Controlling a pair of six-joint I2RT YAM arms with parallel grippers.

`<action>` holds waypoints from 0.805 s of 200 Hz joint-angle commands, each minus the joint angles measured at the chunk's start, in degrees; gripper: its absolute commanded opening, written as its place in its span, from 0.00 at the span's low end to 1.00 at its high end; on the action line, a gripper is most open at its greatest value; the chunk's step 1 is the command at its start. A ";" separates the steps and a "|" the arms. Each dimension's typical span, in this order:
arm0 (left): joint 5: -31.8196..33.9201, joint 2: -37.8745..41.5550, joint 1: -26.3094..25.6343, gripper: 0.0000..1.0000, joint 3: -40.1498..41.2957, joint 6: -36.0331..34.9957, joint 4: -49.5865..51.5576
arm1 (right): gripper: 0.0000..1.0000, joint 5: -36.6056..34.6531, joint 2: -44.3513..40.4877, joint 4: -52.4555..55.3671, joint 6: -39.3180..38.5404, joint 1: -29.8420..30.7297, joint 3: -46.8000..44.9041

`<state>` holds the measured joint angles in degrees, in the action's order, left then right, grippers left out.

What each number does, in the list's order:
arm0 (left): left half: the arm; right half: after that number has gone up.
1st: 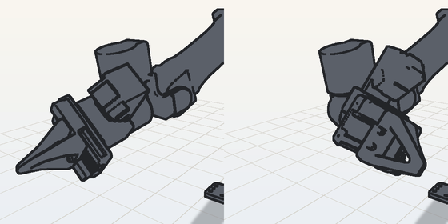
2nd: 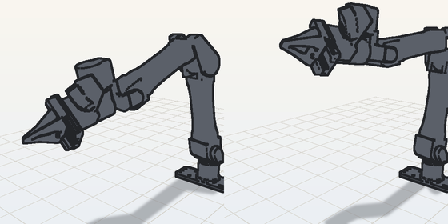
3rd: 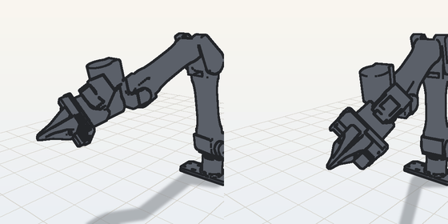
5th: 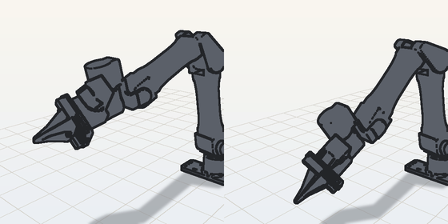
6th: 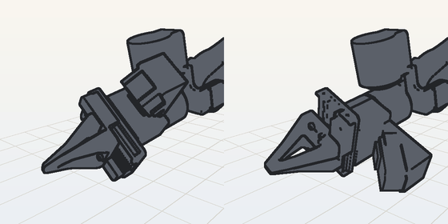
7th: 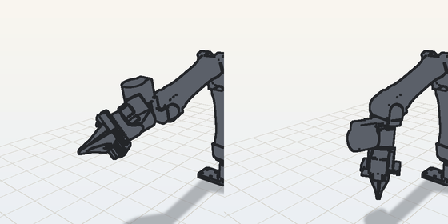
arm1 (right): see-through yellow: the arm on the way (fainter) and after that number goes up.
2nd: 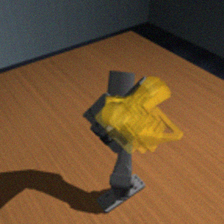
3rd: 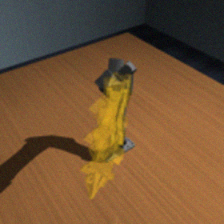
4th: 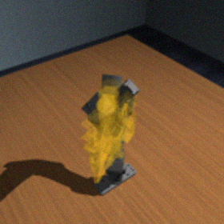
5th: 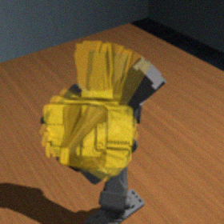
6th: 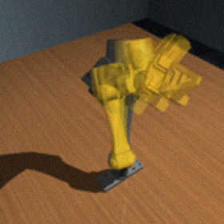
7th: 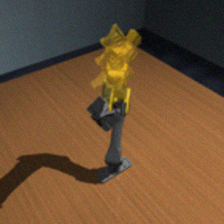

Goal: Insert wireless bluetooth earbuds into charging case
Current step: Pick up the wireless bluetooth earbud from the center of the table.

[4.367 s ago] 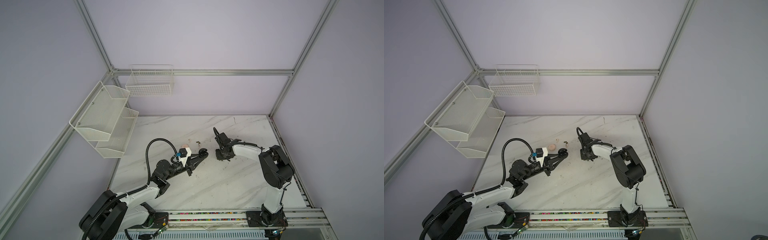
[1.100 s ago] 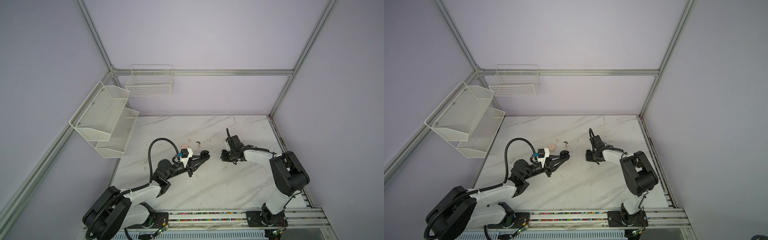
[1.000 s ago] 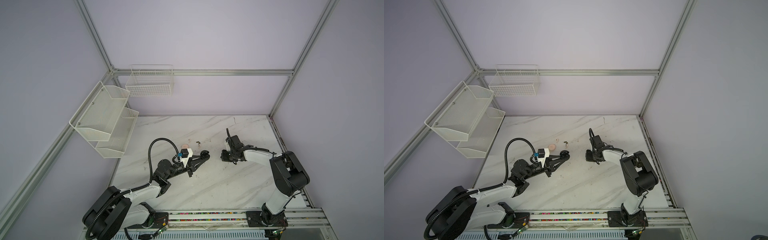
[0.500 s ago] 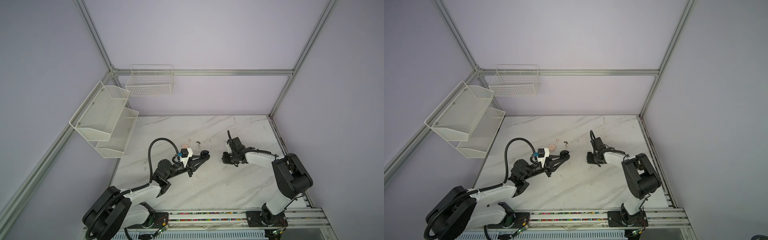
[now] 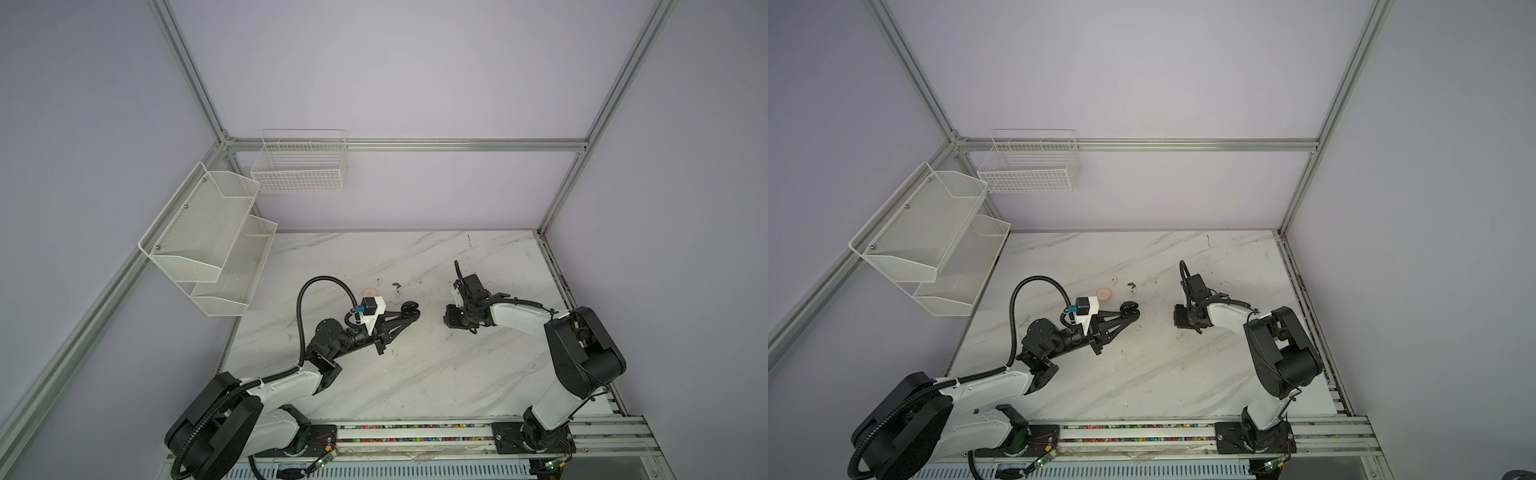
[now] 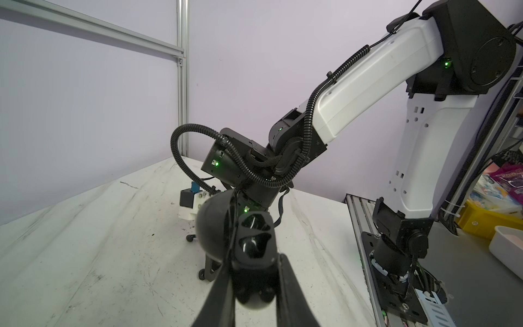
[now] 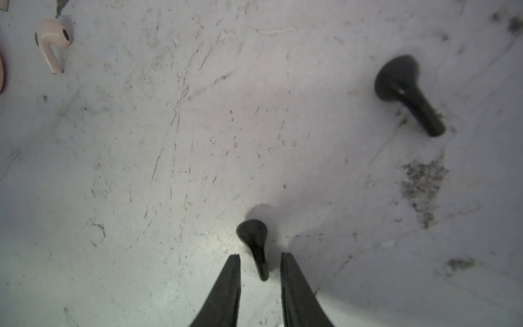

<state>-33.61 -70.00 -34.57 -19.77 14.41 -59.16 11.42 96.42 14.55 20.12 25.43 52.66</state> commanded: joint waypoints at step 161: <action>-1.20 -0.09 -0.06 0.00 -0.54 0.46 -3.81 | 0.19 -1.55 2.99 2.68 -2.99 -0.56 4.72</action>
<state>-34.17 -70.22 -34.57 -19.77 14.44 -59.55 10.28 98.74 15.99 17.91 25.26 56.14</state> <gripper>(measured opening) 0.198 0.196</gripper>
